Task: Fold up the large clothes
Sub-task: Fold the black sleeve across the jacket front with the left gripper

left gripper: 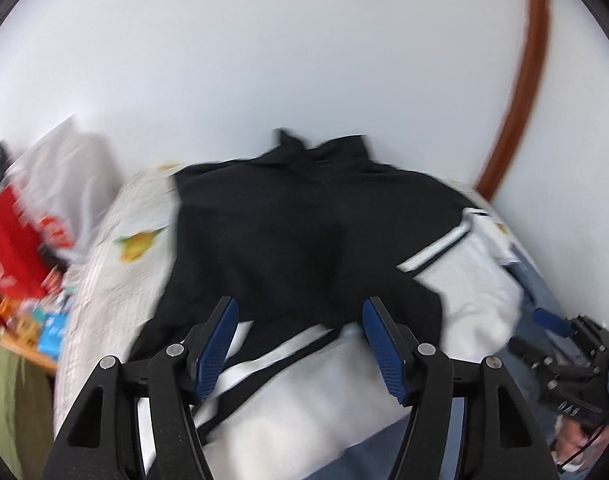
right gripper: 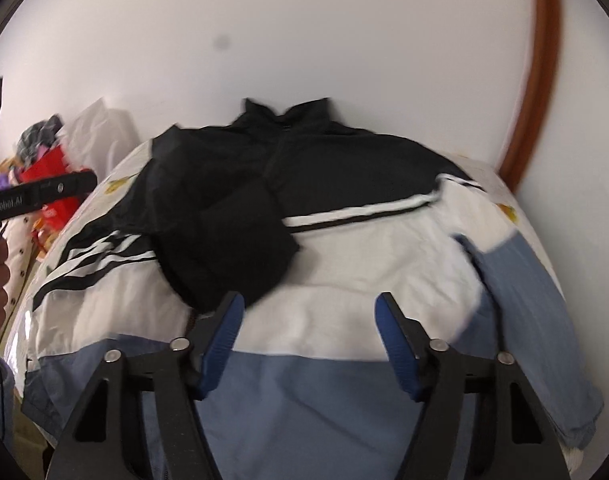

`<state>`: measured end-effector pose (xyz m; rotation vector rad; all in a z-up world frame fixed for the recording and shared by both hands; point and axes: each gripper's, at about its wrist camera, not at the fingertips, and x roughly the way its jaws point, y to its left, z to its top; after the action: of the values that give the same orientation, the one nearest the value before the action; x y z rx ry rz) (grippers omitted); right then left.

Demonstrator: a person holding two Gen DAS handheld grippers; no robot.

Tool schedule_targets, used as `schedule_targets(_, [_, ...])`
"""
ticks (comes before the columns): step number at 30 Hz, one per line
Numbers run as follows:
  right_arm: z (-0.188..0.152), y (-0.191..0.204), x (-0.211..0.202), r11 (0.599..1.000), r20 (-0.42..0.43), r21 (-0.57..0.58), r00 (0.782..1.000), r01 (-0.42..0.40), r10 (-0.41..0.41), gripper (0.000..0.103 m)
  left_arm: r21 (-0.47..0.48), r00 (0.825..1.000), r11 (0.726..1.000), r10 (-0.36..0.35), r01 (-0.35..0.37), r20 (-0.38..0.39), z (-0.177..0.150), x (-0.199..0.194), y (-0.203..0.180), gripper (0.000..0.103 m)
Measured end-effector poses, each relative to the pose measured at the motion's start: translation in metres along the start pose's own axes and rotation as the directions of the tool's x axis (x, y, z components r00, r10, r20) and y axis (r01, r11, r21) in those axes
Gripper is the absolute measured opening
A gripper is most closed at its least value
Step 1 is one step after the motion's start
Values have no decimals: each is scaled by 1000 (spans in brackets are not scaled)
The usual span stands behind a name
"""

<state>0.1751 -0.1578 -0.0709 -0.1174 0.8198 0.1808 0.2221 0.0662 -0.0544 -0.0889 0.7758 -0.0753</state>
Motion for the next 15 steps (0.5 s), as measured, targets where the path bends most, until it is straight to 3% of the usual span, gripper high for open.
schedule_targets(4, [12, 36, 18, 991, -10, -62, 993, -116, 116, 69, -44, 994, 994, 102, -103, -25, -24, 3, 40, 63])
schedule_targets(8, [19, 67, 46, 976, -33, -91, 980, -198, 196, 77, -71, 990, 989, 122, -126, -64, -48, 6, 69, 63])
schedule_targets(12, [21, 98, 80, 975, -88, -140, 983, -170, 159, 77, -94, 990, 989, 107, -115, -94, -69, 11, 85, 63])
schedule_targets(15, [17, 116, 102, 971, -87, -221, 994, -88, 70, 72, -61, 984, 986, 151, -157, -92, -79, 15, 84, 63])
